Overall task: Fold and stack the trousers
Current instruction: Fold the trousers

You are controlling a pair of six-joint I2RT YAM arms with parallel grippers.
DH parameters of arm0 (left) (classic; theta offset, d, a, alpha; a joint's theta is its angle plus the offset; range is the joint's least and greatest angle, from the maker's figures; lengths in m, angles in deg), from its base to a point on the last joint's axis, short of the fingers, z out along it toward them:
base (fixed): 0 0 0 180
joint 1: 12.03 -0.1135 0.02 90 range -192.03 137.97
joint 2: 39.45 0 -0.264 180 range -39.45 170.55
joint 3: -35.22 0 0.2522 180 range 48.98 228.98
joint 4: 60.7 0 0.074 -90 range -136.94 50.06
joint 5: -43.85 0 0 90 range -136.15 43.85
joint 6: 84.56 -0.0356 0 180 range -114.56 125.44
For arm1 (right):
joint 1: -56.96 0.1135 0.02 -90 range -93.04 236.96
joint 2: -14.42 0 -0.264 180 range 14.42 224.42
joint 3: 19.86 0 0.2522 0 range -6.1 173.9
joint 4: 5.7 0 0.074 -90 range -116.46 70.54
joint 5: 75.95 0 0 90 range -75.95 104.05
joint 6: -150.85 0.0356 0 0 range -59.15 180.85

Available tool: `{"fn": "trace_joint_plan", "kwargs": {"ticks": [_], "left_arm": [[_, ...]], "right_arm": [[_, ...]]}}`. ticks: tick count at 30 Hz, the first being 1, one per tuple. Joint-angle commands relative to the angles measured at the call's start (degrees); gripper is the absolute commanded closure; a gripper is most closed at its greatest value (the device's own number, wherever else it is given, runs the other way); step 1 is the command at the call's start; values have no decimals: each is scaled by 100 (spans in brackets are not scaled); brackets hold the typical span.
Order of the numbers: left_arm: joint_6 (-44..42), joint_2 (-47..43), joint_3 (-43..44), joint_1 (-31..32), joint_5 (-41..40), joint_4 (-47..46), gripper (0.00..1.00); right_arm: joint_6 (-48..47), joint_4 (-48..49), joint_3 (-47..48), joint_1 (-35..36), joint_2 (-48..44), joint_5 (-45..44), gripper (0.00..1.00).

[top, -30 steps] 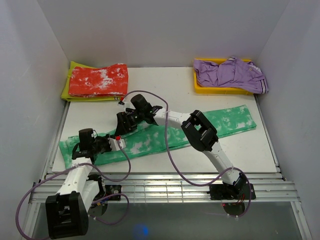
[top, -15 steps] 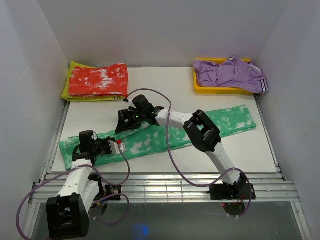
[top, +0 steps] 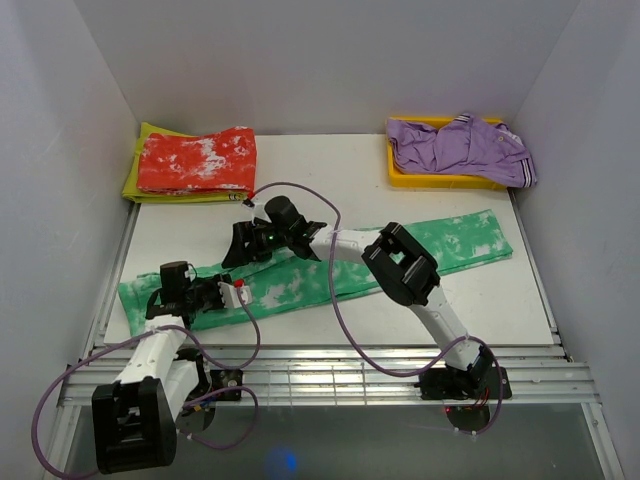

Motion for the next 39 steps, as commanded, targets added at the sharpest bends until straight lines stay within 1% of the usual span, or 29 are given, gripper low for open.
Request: {"fn": "trace_joint_plan", "kwargs": {"ticks": [1,3,6,7,9,10,11,13,16,18,20,21,24,25,27,28,30,31,32,35,39], "left_arm": [[149,-24,141,18,105,36,59],[184,-103,158,17,79,44,54],[158,-454,167,18,44,237,51],[105,-577,228,18,79,342,47],[35,-955,325,17,307,772,46],[-96,-1069,456,9,403,939,43],[-141,-1288,501,17,535,1254,43],[-264,-1474,606,9,658,1598,43],[-589,-1633,799,9,922,2302,46],[-756,-1511,888,18,1071,2724,56],[-914,-1326,888,18,1098,2953,64],[-941,-1099,870,18,1090,2971,69],[-1046,-685,774,18,897,2875,76],[-1133,-379,739,26,679,2866,78],[-1091,-70,581,26,432,2551,82],[-1134,271,545,26,178,2480,83],[-1117,598,571,18,27,2374,85],[-1108,895,606,26,-61,2374,86],[-1082,1011,659,26,-70,2400,86],[-1108,1214,773,26,-62,2426,87],[-1257,1145,712,26,-62,2435,87]], "right_arm": [[550,984,177,170,195,489,7],[769,1230,300,179,239,647,8],[990,1511,336,170,230,753,9],[1016,1547,344,153,248,770,9],[1078,1634,397,144,274,762,10],[1095,1687,389,126,300,770,11],[1095,1714,415,117,309,753,11],[1148,1749,502,82,370,744,11],[1262,1889,538,65,423,735,11],[1315,1959,564,65,459,718,11],[1385,1986,599,65,538,718,11],[1412,2004,608,65,564,709,11],[1543,2057,626,65,669,709,11],[1587,2083,626,65,722,726,10],[1737,2171,652,65,757,735,10],[1781,2180,678,65,792,727,10],[1904,2171,757,65,819,726,11],[1948,2171,810,65,845,753,12],[2018,2180,941,65,863,744,14],[2088,2110,1240,30,942,621,17],[2167,2048,1758,-76,1135,463,18]]}}
